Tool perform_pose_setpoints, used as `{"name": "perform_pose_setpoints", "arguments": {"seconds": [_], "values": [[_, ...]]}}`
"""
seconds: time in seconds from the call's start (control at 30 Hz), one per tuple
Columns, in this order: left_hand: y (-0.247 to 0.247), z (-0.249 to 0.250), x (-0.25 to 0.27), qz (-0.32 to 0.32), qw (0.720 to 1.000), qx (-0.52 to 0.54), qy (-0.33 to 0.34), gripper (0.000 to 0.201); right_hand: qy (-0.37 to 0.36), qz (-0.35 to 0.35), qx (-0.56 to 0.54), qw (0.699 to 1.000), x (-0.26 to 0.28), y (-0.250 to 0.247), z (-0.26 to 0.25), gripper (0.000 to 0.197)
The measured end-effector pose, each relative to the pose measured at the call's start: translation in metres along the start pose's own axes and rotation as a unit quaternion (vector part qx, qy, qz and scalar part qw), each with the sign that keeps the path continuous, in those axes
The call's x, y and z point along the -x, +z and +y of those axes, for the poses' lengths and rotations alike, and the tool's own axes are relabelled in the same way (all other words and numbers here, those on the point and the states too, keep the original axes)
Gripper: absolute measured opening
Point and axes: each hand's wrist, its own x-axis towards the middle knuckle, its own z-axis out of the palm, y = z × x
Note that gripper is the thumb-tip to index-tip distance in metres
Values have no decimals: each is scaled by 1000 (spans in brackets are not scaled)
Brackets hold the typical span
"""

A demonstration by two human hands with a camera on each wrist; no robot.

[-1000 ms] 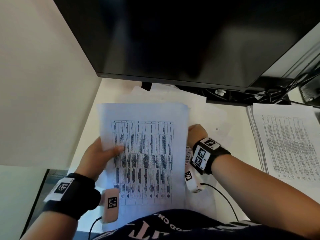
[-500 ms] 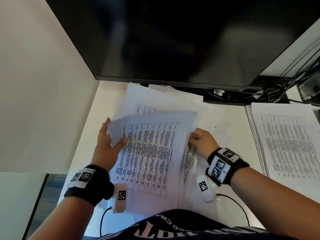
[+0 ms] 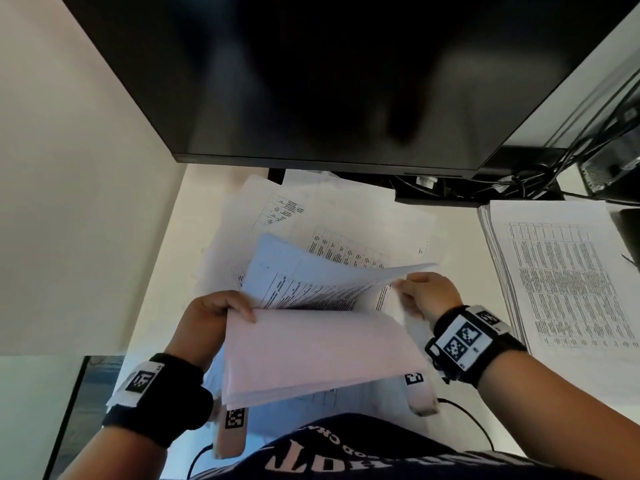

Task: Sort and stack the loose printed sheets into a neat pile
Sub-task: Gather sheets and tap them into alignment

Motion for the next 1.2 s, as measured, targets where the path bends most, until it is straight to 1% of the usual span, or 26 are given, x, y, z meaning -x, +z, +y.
{"name": "perform_pose_setpoints", "arguments": {"seconds": [0.07, 0.1, 0.13, 0.17, 0.2, 0.23, 0.27, 0.3, 0.33, 0.37, 0.4, 0.43, 0.47, 0.5, 0.53, 0.63, 0.7, 0.73, 0.8, 0.83, 0.87, 0.9, 0.93, 1.03, 1.1, 1.2], "values": [[-1, 0, 2, 1, 1000, 0, -7, 57, -11, 19, 47, 999, 2, 3, -4, 31], [-3, 1, 2, 7, 1000, 7, -19, 52, 12, 28, 67, 997, 0, 6, -8, 29], [-5, 2, 3, 15, 999, 15, -25, 50, -9, 27, 66, 997, 1, 9, -3, 20], [-5, 5, 5, 22, 999, 25, -29, 51, -3, -3, 96, 995, 2, 5, 8, 10], [-6, 7, 5, 16, 999, 39, -34, 49, 31, -29, 155, 987, -10, 4, 18, 23], [-5, 10, 9, 3, 997, 66, -47, 44, -6, -27, 221, 975, -14, 6, 16, 35], [-3, 11, 4, 4, 997, 57, -51, 40, -41, -20, 166, 985, -5, 7, 5, 36], [-1, 13, 3, 23, 997, 51, -58, 40, -59, 8, 146, 987, 6, 5, -8, 29], [4, 17, 2, 32, 996, 20, -79, 37, -65, 43, 153, 985, 9, 11, -22, 16], [6, 24, 2, 39, 992, -44, -112, 31, -85, 51, 121, 988, 19, 10, -32, 10], [4, 23, 1, 32, 987, -102, -123, 32, -127, 38, 66, 989, 27, 9, -33, 22], [4, 19, 0, 37, 989, -113, -89, 30, -158, 3, 14, 987, 29, 9, -30, 29], [3, 18, 1, 68, 993, -83, -48, 23, -176, -32, -30, 983, 29, 10, -30, 27], [2, 18, 2, 105, 992, -57, -29, 19, -184, -54, -44, 980, 32, 10, -29, 24], [1, 17, 1, 121, 991, -48, -16, 20, -189, -75, -61, 977, 34, 10, -30, 22], [5, 15, -5, 127, 991, -24, -19, 27, -222, -122, -58, 966, 39, 7, -31, 25], [10, 18, -11, 124, 992, 0, -20, 25, -242, -139, -51, 959, 44, 11, -35, 34], [13, 18, -13, 131, 991, 3, -16, 23, -239, -140, -61, 959, 46, 13, -37, 35], [16, 16, -16, 159, 987, 5, -1, 26, -204, -130, -113, 964, 52, 18, -42, 25], [18, 18, -17, 176, 984, 13, 4, 31, -182, -130, -144, 964, 55, 19, -43, 28], [20, 21, -18, 193, 981, 19, 10, 34, -162, -130, -172, 963, 58, 19, -45, 41], [21, 25, -19, 204, 979, 17, 18, 35, -155, -127, -183, 962, 61, 19, -47, 51], [23, 30, -18, 205, 978, -1, 31, 33, -166, -126, -176, 962, 64, 20, -49, 52], [33, 53, -14, 205, 971, -66, 103, 20, -259, -83, -62, 960, 78, 18, -65, 26], [43, 73, -7, 216, 958, -70, 173, 14, -316, -59, -66, 945, 88, 16, -78, 28], [57, 99, 8, 244, 923, -46, 294, 9, -444, 10, -152, 883, 114, 10, -99, 42]]}}
